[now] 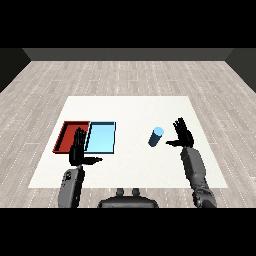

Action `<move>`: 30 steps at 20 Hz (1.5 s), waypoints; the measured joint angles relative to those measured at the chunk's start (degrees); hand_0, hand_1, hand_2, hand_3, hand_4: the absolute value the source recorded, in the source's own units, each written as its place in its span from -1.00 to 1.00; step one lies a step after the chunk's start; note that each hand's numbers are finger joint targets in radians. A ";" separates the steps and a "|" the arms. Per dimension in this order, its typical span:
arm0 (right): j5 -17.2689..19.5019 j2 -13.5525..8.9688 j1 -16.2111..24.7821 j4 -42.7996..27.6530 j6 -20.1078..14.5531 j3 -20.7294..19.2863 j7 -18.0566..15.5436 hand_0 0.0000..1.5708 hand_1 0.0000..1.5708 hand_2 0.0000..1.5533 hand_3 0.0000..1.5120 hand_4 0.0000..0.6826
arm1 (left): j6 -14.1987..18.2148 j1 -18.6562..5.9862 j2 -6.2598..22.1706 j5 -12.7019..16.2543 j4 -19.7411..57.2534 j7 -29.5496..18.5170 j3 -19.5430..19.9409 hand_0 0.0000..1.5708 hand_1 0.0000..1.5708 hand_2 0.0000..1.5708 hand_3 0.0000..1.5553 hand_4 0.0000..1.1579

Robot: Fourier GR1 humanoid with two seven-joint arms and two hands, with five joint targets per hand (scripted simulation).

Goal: Pick the blue can and put it in the blue box

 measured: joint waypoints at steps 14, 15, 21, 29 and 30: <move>2.33 3.00 -4.05 11.39 -1.77 1.61 -5.05 -1.00 -1.00 -1.00 -1.00 -1.00 | -0.22 -0.15 0.79 1.24 -1.45 1.01 1.34 -1.00 -1.00 -1.00 -1.00 -1.00; 2.28 3.03 -4.49 11.53 -1.84 1.68 -4.69 -1.00 -1.00 -1.00 -1.00 -1.00 | -0.40 -0.81 1.14 1.61 -1.21 1.42 1.74 -1.00 -1.00 -1.00 -1.00 -1.00; 2.53 3.37 -6.07 14.44 -1.14 1.96 -5.98 -1.00 -1.00 -1.00 -1.00 -1.00 | -0.64 -1.12 0.99 1.23 0.56 -0.23 1.76 -1.00 -1.00 -1.00 -1.00 -1.00; 3.18 3.85 -7.98 18.71 -0.93 2.25 -7.54 -1.00 -1.00 -1.00 -1.00 -1.00 | 0.14 -0.84 0.33 0.85 -0.68 0.06 1.13 -1.00 -1.00 -1.00 -1.00 -1.00; 3.44 4.12 -7.92 19.11 -0.90 2.44 -8.18 -1.00 -1.00 -1.00 -1.00 -1.00 | -0.34 0.41 0.50 1.21 -1.75 0.05 1.14 -1.00 -1.00 -1.00 -1.00 -1.00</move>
